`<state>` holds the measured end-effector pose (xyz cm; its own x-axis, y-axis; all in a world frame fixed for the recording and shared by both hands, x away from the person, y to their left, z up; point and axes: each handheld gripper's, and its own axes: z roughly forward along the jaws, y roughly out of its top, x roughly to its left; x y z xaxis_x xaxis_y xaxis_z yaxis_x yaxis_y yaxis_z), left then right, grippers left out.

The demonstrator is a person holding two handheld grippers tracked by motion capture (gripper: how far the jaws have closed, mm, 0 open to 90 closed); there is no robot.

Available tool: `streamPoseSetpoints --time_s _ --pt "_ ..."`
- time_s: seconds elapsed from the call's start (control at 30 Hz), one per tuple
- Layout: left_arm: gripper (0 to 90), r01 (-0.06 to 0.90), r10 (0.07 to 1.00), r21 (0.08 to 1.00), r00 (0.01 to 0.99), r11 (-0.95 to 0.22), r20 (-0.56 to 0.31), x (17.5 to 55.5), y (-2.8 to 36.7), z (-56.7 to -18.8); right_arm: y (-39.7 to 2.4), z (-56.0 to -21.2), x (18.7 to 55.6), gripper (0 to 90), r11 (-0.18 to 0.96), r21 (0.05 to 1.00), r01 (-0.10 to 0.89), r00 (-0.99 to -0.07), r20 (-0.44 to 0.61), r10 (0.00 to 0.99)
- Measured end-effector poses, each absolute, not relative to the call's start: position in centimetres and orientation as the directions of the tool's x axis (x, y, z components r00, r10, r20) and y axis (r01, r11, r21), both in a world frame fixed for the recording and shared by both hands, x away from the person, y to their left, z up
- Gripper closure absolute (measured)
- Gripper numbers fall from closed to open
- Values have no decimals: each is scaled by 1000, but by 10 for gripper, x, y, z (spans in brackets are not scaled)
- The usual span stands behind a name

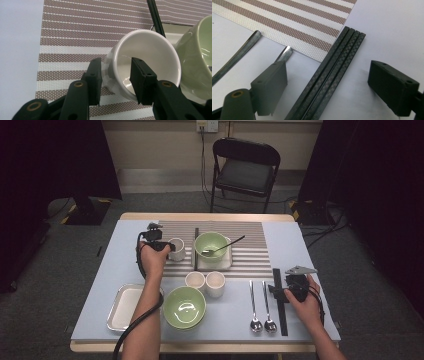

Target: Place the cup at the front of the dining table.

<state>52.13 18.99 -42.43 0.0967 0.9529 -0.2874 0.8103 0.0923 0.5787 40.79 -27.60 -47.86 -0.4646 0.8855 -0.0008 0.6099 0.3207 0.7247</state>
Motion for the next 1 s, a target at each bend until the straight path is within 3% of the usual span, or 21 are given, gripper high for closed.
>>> streamPoseSetpoints --time_s 1.0 --pt "532 802 955 589 89 99 -283 522 187 -423 -276 -479 408 149 320 724 610 -465 0 886"
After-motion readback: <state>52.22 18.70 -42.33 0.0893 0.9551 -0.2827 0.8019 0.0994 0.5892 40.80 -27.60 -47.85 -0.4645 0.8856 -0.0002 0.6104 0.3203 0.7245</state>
